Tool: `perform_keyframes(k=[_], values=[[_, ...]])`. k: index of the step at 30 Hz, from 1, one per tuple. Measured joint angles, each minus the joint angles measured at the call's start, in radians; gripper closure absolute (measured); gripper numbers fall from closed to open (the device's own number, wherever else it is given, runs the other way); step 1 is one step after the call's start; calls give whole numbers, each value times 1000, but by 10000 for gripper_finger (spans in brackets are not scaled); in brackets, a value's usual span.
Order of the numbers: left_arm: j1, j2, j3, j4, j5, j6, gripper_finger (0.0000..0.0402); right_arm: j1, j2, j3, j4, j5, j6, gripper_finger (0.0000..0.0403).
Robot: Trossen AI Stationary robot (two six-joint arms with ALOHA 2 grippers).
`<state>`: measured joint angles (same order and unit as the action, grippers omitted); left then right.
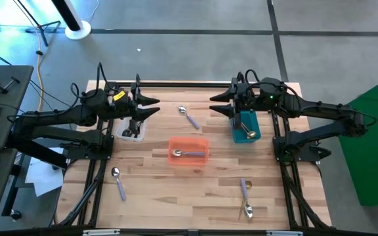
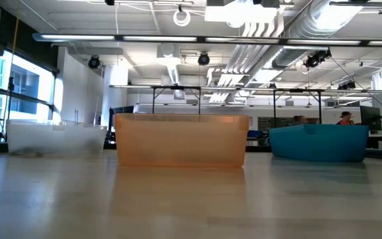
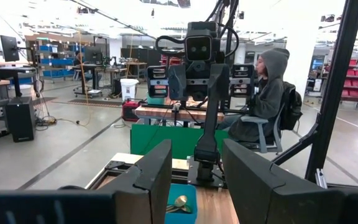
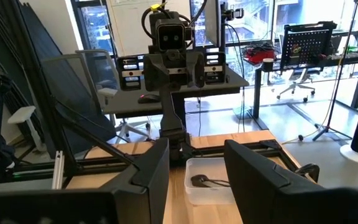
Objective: Sort silverware by color (type)
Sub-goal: Put the bottom right violet spoon into the orange bin
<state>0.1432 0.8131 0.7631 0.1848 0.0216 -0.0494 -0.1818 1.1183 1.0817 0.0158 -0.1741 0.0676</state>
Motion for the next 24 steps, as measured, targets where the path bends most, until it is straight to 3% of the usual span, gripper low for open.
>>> perform_keyframes(k=[24], values=[[0,0,0,0,0,0,271,0,0,0,0,0,0,263]])
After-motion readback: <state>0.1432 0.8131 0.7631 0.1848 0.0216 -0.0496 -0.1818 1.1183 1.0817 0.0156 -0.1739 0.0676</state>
